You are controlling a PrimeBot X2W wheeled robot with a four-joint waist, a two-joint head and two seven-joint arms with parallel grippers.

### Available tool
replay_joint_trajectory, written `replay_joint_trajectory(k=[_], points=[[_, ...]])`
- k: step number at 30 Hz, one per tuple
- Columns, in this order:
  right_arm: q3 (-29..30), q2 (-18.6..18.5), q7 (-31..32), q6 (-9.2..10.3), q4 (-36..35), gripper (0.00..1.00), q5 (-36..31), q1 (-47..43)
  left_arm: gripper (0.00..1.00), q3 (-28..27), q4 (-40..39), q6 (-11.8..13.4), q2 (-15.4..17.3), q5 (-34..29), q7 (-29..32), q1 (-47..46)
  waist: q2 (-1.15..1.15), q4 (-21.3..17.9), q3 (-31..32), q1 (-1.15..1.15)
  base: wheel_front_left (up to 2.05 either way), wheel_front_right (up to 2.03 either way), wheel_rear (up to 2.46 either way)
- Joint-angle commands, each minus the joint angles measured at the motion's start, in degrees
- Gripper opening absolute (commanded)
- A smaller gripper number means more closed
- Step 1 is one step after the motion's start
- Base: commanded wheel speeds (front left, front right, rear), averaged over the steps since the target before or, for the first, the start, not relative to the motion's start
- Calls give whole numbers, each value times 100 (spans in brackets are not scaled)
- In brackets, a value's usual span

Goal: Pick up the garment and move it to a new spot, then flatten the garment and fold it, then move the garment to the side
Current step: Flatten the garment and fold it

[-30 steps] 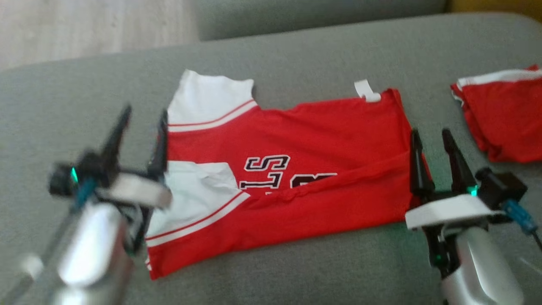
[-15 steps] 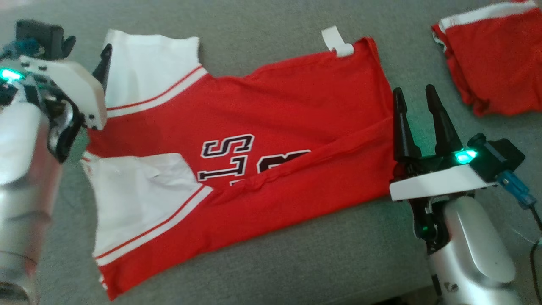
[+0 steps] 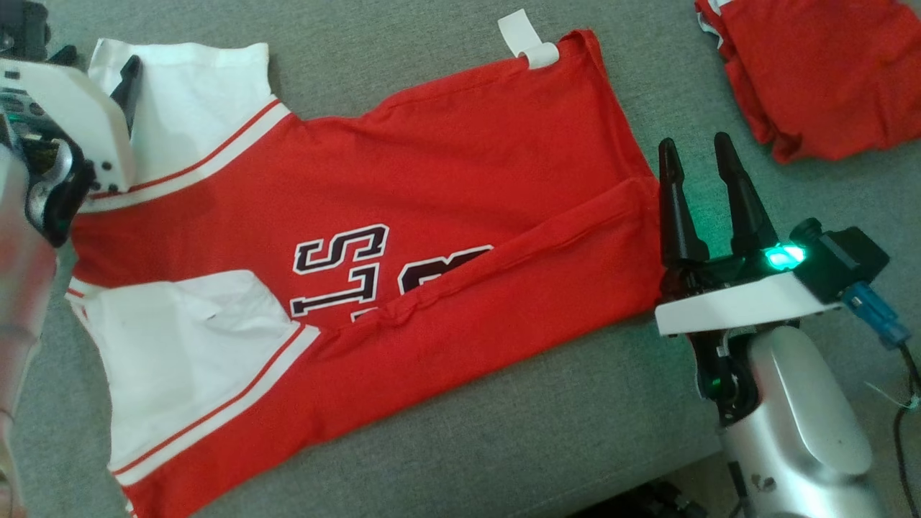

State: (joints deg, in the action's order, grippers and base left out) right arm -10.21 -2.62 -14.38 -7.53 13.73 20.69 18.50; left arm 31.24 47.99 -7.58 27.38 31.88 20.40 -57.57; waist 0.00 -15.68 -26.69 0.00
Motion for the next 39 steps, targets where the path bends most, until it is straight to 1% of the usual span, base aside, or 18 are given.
replay_joint_trajectory(k=[1,2,3,5,6,9,12,14,17,20,22,23,24,28,29,36,39], points=[[-90,-26,-62,4,-188,100,31,20,53,-68,-66,10,271,94,49,-205,0,11,1,0,0,0,0],[-68,-26,-62,4,-179,100,26,23,19,-14,-53,9,264,146,58,-219,0,28,6,0,0,0,0],[-39,-26,-62,4,-164,100,17,29,0,44,-44,9,247,199,65,-223,0,51,18,0,0,0,0],[19,-26,-62,4,-133,100,-35,56,0,158,-51,9,186,343,52,-220,0,128,61,0,0,0,0],[73,-26,-62,4,-97,100,-146,97,0,237,-124,9,140,446,-176,-234,0,230,138,0,0,0,0],[65,-26,-62,4,76,100,-444,190,0,298,-227,9,77,470,-811,-265,0,433,306,0,0,0,0],[275,-26,50,4,271,100,-776,356,0,405,-350,9,-72,424,-1452,-189,0,725,560,0,0,0,0],[462,-26,296,4,342,100,-1070,497,0,492,-477,9,-176,393,-1802,-96,0,949,711,0,0,0,0],[753,-90,867,4,430,100,-1590,717,0,547,-745,9,-333,387,-2302,87,0,1319,886,0,0,0,0],[947,-236,1518,4,490,100,-1876,964,0,657,-1074,12,-452,351,-2588,332,0,1667,989,0,0,0,0],[1016,-375,1982,4,603,100,-2009,1149,0,704,-1308,18,-488,365,-2682,516,0,1836,1016,0,0,0,0],[1044,-505,2227,4,701,100,-2161,1240,0,721,-1437,37,-513,383,-2705,616,0,1919,1020,0,0,0,0],[1026,-631,2400,4,788,100,-2291,1342,0,753,-1575,54,-535,388,-2714,715,0,1997,1015,0,0,0,0],[1118,-916,2991,4,1322,100,-2404,1763,0,915,-2105,125,-542,359,-2633,1038,0,2253,918,0,0,0,0],[1118,-916,2991,4,1322,100,-2404,1763,0,915,-2105,125,-542,359,-2633,1038,0,2253,918,0,0,0,0],[959,-1334,3856,4,2413,100,-2336,2261,0,1069,-2768,270,-521,352,-2390,1275,0,2490,748,0,0,0,0],[793,-1456,4066,4,2751,100,-2316,2375,0,1103,-2909,315,-507,347,-2324,1305,0,2518,713,0,0,0,0]])
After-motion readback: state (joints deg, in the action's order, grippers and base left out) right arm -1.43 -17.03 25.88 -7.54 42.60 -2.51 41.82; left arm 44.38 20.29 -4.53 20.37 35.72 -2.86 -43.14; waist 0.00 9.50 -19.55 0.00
